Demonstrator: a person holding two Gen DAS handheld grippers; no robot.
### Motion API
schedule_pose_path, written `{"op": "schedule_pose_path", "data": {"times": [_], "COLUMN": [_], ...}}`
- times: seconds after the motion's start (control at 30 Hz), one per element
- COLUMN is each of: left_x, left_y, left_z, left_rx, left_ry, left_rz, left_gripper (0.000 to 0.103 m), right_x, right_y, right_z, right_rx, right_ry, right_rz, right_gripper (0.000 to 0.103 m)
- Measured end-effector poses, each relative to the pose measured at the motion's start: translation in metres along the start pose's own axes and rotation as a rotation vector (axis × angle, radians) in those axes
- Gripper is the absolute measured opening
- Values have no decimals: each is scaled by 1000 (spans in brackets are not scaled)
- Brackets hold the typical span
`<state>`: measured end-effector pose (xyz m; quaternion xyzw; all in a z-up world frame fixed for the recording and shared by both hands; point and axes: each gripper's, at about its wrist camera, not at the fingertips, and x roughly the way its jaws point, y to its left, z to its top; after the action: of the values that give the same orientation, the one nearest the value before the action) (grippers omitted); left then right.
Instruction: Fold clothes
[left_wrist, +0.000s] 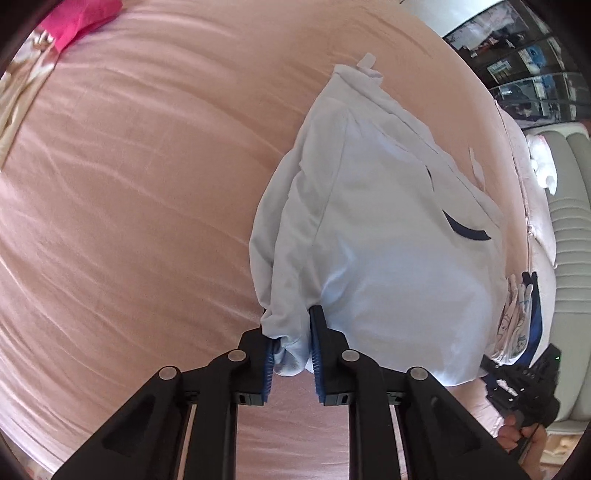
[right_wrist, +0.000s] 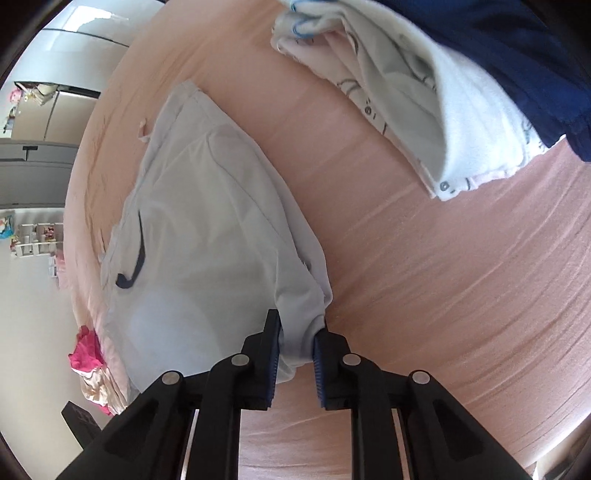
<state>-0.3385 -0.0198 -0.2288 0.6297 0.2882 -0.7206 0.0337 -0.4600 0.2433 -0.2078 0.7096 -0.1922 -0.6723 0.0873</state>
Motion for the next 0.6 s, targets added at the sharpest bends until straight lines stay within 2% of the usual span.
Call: {"op": "schedule_pose_path", "data": {"times": [0.07,0.13,0.17,0.2,0.27,0.4,0.53,0.6], "left_x": [11,10,6,2,-10,-33,-42,-45], "left_y": [8,6,1,-4,-7,-9,-5,2], "left_z": [-3,-3,-5,-7,-10,-17,-32,-41], "left_rx": [-82,-47,-7,26,59,130,175,182], "left_ry": [33,20,8,4,5,49,132,168], "left_rz": [-59,-58,-39,-23,-17,16,42,48], "left_gripper": [19,17,14,13,12,11,11,11], "right_x": [11,10,8,5,-5,-33,-34,-40], "right_y": [-4,3,9,16,25,32,36,21], "right_z": [5,5,4,1,-3,-6,15,-18], "right_rx": [18,-34,-79,-125,-152,-92,-63,-65], "right_ry": [12,1,-10,-27,-50,-76,-46,-10], "right_rz": [20,4,-12,-29,-48,31,24,1], "right_gripper": [22,21,12,10,8,8,8,8]}}
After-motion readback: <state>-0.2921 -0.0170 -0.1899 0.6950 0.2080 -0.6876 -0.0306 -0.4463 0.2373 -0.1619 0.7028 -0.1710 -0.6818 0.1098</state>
